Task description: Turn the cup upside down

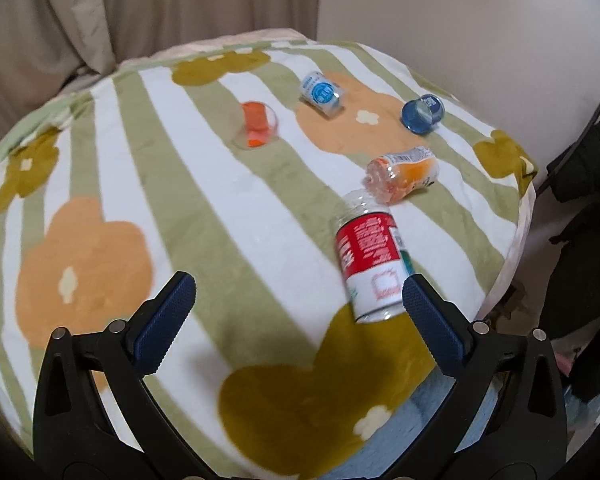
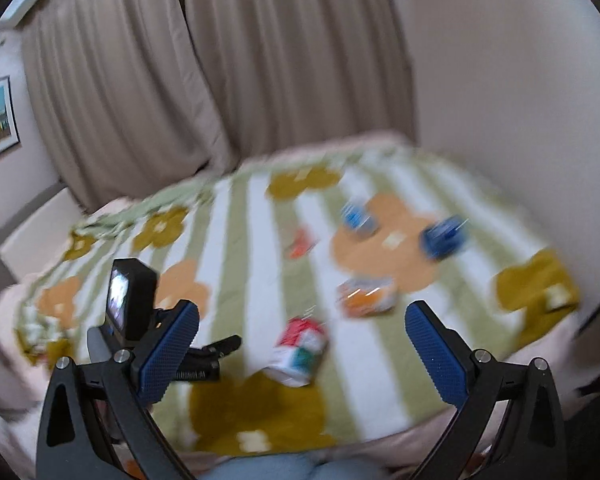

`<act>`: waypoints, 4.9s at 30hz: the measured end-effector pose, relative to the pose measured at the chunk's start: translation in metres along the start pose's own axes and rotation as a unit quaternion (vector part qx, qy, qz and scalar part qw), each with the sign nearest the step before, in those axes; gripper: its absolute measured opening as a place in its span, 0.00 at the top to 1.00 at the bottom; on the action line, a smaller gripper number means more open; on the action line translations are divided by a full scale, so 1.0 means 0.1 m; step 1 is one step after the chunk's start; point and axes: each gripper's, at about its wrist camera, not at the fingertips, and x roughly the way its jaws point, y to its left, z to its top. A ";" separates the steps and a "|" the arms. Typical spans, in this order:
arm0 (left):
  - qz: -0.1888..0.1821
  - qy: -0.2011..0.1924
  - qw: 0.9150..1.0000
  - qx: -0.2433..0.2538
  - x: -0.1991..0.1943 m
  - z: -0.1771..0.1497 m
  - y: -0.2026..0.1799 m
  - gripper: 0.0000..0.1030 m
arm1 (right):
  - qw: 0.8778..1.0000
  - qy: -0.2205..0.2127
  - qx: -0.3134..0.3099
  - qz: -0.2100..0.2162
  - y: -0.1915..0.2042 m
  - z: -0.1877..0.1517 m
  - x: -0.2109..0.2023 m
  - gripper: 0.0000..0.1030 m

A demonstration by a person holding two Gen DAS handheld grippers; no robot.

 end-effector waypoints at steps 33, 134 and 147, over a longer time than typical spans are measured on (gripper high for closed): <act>-0.026 -0.014 0.999 -0.021 0.03 -0.24 0.69 0.00 | 0.974 0.217 0.055 -0.007 -0.05 -0.09 2.32 0.44; 0.035 -0.302 0.951 0.047 -1.87 -0.03 -0.51 0.00 | 0.937 -0.233 -0.023 -0.259 0.43 -0.78 -0.94 0.00; 0.023 -0.302 0.952 0.049 -1.87 -0.03 -0.58 0.00 | 0.937 -0.233 -0.014 -0.258 0.38 -0.79 -0.98 0.00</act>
